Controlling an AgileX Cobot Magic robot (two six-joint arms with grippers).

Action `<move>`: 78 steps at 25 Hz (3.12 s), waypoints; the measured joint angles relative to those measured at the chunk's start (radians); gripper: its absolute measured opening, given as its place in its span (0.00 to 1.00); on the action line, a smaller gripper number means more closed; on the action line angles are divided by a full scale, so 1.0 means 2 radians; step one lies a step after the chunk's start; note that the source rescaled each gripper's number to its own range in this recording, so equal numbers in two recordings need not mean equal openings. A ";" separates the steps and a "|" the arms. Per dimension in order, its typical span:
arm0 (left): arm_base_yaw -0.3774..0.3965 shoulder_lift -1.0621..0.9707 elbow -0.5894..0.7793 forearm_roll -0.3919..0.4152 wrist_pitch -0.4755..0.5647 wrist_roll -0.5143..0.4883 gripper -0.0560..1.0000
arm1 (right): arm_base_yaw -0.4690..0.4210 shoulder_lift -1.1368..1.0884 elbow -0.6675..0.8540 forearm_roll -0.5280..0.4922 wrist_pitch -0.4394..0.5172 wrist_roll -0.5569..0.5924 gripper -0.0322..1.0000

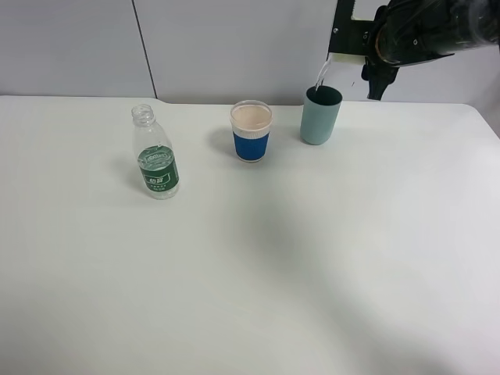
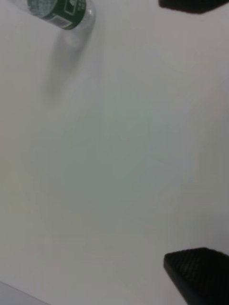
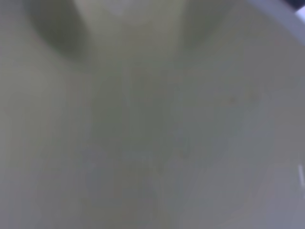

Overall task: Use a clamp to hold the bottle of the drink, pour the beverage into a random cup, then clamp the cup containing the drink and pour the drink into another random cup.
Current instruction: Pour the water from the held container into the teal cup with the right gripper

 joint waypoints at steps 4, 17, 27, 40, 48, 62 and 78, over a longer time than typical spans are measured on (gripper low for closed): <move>0.000 0.000 0.000 0.000 0.000 0.000 1.00 | 0.000 0.000 0.000 -0.006 0.000 -0.009 0.05; 0.000 0.000 0.000 0.000 0.000 0.000 1.00 | 0.000 0.000 0.000 -0.017 0.000 -0.044 0.05; 0.000 0.000 0.000 0.000 0.000 0.000 1.00 | 0.000 0.000 0.000 -0.034 0.000 -0.066 0.05; 0.000 0.000 0.000 0.000 0.000 0.000 1.00 | 0.000 0.000 0.000 -0.055 -0.007 -0.067 0.05; 0.000 0.000 0.000 0.000 0.000 0.000 1.00 | 0.000 0.000 0.000 -0.056 -0.012 -0.094 0.05; 0.000 0.000 0.000 0.000 0.000 0.000 1.00 | 0.000 0.000 0.000 -0.056 -0.012 -0.163 0.05; 0.000 0.000 0.000 0.000 0.000 0.000 1.00 | 0.000 0.000 0.000 -0.017 -0.028 0.273 0.05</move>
